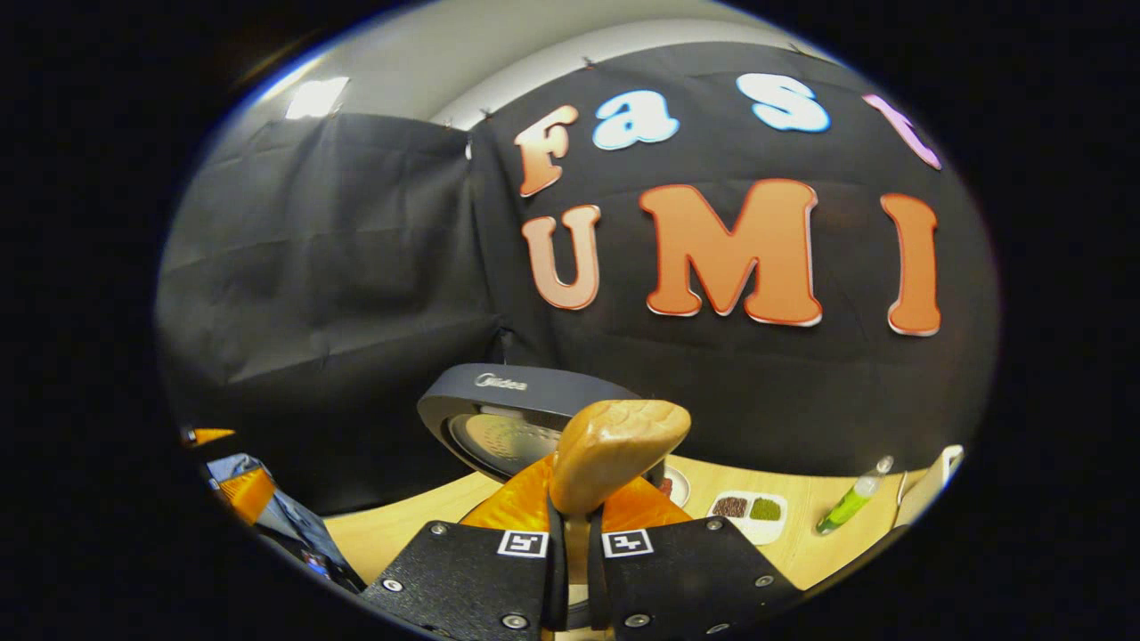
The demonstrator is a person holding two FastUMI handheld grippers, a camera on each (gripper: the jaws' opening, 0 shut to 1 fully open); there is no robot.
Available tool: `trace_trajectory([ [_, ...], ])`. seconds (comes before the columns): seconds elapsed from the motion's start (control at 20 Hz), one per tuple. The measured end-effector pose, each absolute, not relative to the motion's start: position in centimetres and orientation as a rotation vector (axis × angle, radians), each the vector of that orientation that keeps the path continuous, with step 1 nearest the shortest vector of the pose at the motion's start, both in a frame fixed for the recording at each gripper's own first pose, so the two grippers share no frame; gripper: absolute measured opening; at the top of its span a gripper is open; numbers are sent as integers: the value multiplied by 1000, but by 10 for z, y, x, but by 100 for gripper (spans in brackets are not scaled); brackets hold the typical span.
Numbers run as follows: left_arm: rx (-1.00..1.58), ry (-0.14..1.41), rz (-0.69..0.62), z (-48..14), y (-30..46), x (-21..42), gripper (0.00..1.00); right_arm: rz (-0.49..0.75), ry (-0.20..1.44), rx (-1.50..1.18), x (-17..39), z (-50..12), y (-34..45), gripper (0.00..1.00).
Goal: Close the left gripper, press the button to open the rice cooker; take a wooden spoon from the chopstick holder with the right hand, scoop a spoonful of rice and pour it into the rice cooker, then put the wooden spoon back into the chopstick holder.
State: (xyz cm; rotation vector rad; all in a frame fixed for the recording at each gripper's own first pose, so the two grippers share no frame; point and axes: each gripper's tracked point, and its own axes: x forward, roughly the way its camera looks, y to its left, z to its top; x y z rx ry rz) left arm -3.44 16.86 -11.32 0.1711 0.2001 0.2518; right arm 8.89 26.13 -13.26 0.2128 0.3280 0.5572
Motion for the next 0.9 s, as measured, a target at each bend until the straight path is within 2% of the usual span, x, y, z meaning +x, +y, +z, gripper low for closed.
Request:
trace_trajectory([
  [0.1, 175, 200, 239, -113, 162, -32, 100, 507, 359, 270, 89, -137, 229, 8],
  [0.2, 178, 200, 219, -112, 151, -29, 93, 440, 373, 299, 89, -145, 192, 8],
  [0.35, 185, 199, 180, -112, 131, -22, 93, 338, 388, 319, 83, -160, 138, 8],
  [0.4, 188, 204, 167, -113, 124, -20, 100, 305, 390, 324, 80, -165, 123, 8],
  [0.45, 190, 212, 161, -116, 118, -17, 100, 276, 391, 327, 78, -171, 108, 8],
  [0.5, 190, 217, 153, -116, 114, -17, 100, 244, 398, 336, 69, -162, 95, 8],
  [0.6, 188, 222, 136, -116, 101, -16, 93, 195, 416, 358, 61, -174, 72, 8],
  [0.9, 196, 240, 92, -121, 68, -15, 93, 71, 450, 385, 31, -201, 5, 8],
])
